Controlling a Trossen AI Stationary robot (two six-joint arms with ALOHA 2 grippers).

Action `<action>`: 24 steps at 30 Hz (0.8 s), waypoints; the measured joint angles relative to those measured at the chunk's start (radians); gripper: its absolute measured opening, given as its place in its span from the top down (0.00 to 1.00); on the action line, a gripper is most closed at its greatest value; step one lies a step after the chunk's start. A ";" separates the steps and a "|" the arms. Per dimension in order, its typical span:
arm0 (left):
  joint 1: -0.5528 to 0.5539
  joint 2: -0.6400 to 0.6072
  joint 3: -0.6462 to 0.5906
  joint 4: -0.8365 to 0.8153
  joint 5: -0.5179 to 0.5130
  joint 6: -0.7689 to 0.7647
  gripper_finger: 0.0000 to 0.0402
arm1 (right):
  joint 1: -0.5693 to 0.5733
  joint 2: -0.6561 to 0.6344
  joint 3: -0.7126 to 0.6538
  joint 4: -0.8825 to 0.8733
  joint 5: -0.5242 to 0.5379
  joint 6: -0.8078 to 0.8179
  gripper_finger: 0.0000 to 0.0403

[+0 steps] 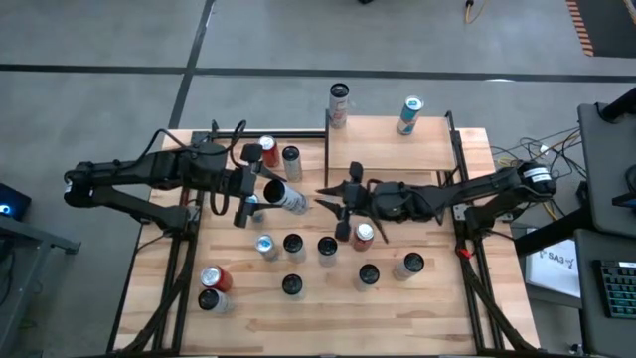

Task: Place canned beverage on shelf
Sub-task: Put the top white blue soda can on the shelf

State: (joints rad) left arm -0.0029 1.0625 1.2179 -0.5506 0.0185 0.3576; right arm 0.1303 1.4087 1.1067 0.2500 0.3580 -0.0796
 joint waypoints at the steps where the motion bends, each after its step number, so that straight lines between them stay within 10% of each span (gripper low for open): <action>1: 0.000 0.000 0.000 0.000 0.000 0.000 0.40 | 0.000 0.009 0.025 -0.034 0.000 0.000 0.70; 13: 0.000 0.000 0.000 -0.002 -0.009 0.000 0.40 | 0.000 0.167 0.299 -0.337 -0.004 -0.035 0.14; 24: 0.001 0.000 -0.001 -0.003 -0.009 0.000 0.40 | -0.032 0.277 0.418 -0.345 -0.025 -0.095 0.12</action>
State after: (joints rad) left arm -0.0021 1.0622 1.2171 -0.5540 0.0093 0.3580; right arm 0.0980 1.6854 1.5250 -0.0954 0.3328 -0.1748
